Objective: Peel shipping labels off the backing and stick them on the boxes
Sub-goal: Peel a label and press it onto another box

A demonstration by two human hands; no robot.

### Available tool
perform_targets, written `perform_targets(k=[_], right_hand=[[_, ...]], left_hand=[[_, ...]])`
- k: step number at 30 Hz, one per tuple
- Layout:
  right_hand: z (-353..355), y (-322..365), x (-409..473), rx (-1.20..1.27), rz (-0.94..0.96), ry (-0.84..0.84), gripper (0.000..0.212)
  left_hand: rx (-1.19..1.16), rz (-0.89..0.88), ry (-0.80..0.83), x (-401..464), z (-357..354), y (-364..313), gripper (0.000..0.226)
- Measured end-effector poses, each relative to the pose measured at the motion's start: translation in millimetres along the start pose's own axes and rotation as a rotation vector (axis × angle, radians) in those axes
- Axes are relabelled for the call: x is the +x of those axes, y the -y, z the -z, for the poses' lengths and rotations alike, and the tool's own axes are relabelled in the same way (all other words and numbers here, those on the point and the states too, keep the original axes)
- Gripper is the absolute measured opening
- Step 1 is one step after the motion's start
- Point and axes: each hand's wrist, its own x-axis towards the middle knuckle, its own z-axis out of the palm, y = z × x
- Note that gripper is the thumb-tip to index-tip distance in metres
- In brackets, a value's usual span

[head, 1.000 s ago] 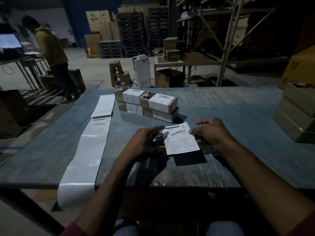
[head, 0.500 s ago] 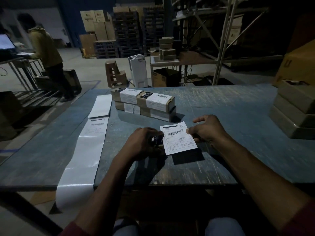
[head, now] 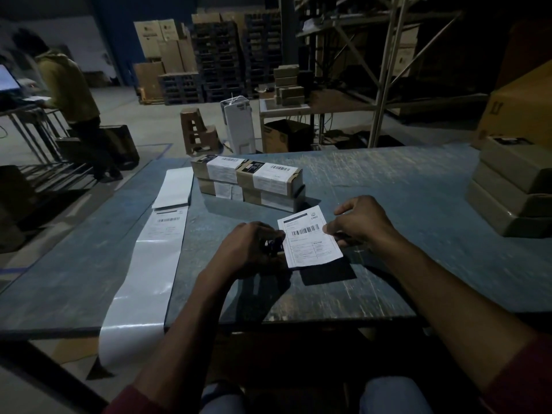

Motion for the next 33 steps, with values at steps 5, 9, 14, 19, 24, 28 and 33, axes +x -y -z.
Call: perform_targets(k=[5,9,14,19,24,28,33], right_hand=[[1.3,2.1,-2.7,-0.005,-0.006,0.007,0.023],[1.1,1.9,-1.0,0.02,-0.019,0.011,0.022],[-0.2,0.8,0.3,0.025,-0.01,0.008,0.023],[-0.2,0.3,5.1,0.0,-0.011,0.034,0.017],[-0.2,0.2,6.5,-0.001,-0.02,0.039,0.016],[1.2,2.0,8.2,-0.001,-0.037,0.059,0.017],[4.2,6.7,11.9,-0.019,-0.076,0.09,0.025]], left_hand=[[-0.001,-0.002,0.011,-1.2,1.1,-1.9,0.059],[-0.014,-0.018,-0.005,-3.1,1.6,-2.0,0.055],[-0.01,-0.013,-0.007,-3.6,1.9,-0.4,0.065],[-0.002,-0.017,-0.035,-2.6,-2.0,2.8,0.063],[0.198,-0.054,-0.022,2.0,-11.0,11.3,0.071],[0.213,-0.071,0.017,8.6,-6.8,12.1,0.046],[0.214,-0.037,0.048,18.8,-4.2,11.0,0.043]])
